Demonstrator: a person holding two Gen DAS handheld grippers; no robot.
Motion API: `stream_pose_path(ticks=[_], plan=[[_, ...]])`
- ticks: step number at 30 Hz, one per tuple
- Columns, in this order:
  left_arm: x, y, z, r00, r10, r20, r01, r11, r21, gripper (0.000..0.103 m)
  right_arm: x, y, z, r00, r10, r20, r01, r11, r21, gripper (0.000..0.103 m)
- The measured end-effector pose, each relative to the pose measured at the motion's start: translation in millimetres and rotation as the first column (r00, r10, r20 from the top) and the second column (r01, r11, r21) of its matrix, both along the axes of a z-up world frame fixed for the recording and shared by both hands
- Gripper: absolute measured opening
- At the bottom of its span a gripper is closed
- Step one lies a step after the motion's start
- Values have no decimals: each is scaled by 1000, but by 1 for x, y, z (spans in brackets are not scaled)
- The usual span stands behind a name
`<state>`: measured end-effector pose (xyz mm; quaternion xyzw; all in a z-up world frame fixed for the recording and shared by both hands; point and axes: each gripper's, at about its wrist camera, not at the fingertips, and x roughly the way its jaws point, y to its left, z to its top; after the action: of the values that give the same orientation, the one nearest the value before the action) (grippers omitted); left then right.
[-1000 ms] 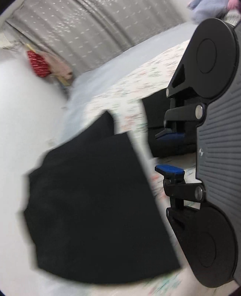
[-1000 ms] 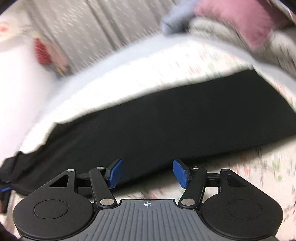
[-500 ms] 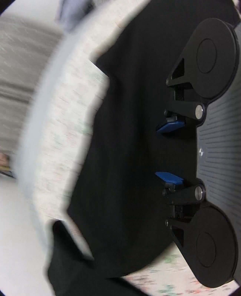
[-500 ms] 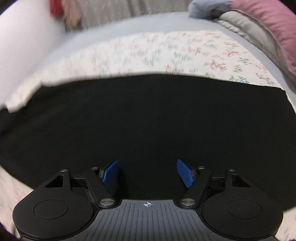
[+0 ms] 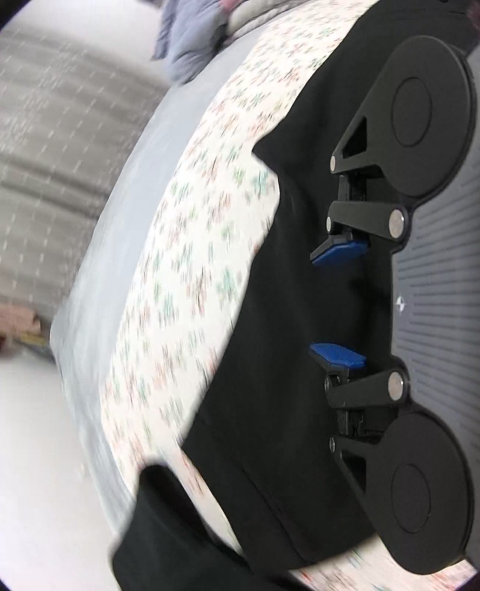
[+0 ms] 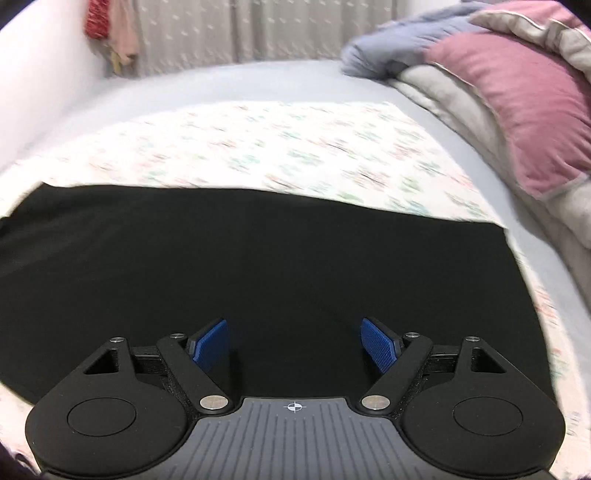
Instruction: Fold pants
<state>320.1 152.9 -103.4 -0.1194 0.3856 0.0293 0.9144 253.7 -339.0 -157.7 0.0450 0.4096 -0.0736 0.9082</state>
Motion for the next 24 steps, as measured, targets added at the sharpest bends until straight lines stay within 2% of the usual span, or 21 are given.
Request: stream_pose_path(ticks=[3, 5, 7, 9, 10, 11, 12, 13, 14, 15, 17, 18, 20, 23, 24], plan=[[31, -35, -6, 992, -125, 9, 125, 992, 23, 46, 12, 25, -6, 997, 56, -47, -58, 997, -47, 81], [56, -62, -12, 978, -207, 10, 206, 976, 65, 47, 12, 39, -8, 994, 92, -59, -96, 993, -66, 81], [76, -88, -18, 957, -290, 11, 286, 950, 125, 61, 8, 44, -6, 992, 117, -47, -120, 991, -59, 81], [100, -108, -27, 944, -330, -11, 328, 930, 168, 65, 8, 40, -8, 991, 124, -48, -125, 992, -24, 81], [111, -113, -31, 944, -330, -26, 330, 929, 167, 65, 1, 41, -7, 991, 124, -52, -124, 992, -13, 81], [123, -115, -36, 946, -321, -41, 323, 935, 144, 63, 0, 40, -8, 991, 122, -58, -122, 992, -8, 81], [131, -114, -40, 947, -317, -57, 321, 942, 102, 49, -1, 38, -9, 991, 116, -64, -116, 993, -2, 81], [138, -114, -46, 948, -311, -72, 316, 947, 67, 17, -1, 36, -10, 992, 107, -73, -107, 994, 8, 81], [146, -118, -51, 949, -304, -87, 310, 949, 58, 1, 1, 33, -11, 991, 101, -82, -100, 995, 18, 81], [148, -124, -53, 945, -315, -83, 322, 943, 80, 0, 2, 32, -12, 991, 101, -83, -99, 995, 25, 81], [145, -139, -48, 930, -362, -59, 367, 912, 182, 0, 3, 31, -12, 991, 99, -87, -96, 995, 40, 83], [144, -143, -45, 924, -378, -52, 381, 901, 206, 0, 5, 31, -12, 992, 93, -90, -90, 995, 43, 82], [144, -147, -34, 911, -411, -24, 406, 885, 230, 0, 8, 32, -12, 992, 89, -92, -85, 996, 39, 82], [157, -143, -27, 906, -424, 10, 410, 883, 230, 0, 9, 36, -11, 991, 97, -89, -94, 995, 41, 81], [157, -143, -29, 902, -431, 21, 412, 875, 255, 2, 9, 37, -11, 991, 97, -88, -94, 995, 38, 81]])
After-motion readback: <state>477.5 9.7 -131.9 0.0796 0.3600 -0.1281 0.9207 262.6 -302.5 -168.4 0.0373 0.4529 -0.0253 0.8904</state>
